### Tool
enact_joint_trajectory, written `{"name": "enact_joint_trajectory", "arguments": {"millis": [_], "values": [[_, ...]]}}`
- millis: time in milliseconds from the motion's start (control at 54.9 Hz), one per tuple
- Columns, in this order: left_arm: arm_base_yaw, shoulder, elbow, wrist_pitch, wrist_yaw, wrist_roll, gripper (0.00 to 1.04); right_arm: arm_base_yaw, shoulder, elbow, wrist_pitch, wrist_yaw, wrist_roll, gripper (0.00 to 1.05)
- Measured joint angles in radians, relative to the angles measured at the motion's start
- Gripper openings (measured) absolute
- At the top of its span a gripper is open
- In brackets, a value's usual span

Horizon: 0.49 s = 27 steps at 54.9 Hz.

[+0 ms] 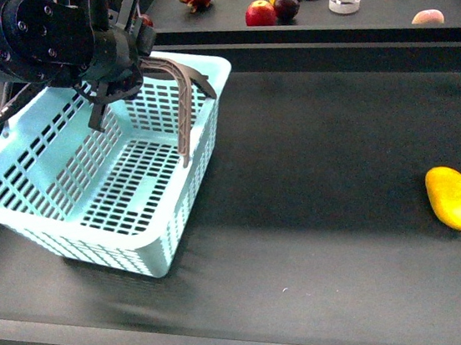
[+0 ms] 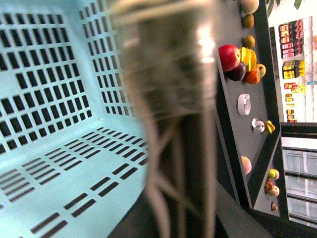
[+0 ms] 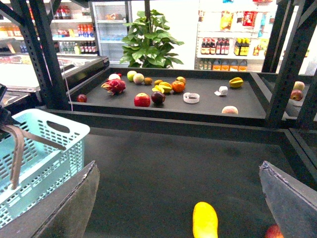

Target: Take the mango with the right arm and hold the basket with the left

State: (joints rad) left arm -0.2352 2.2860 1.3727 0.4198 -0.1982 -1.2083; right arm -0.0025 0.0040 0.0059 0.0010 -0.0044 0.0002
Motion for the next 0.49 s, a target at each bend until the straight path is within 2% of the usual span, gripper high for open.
{"name": "enact_joint_trajectory", "arguments": {"millis": [36,255,491], "values": [[0.0,0.0,-0.002,0.0,0.002,0.018,0.07,0.0,0.0,0.0,0.0,0.0,0.0,0.96],[0.0,-0.043,-0.074,0.036,-0.004,0.08,0.07,0.0,0.0,0.0,0.0,0.0,0.0,0.96],[-0.024,-0.194,-0.253,0.181,0.007,0.178,0.07,0.0,0.0,0.0,0.0,0.0,0.0,0.96]]}}
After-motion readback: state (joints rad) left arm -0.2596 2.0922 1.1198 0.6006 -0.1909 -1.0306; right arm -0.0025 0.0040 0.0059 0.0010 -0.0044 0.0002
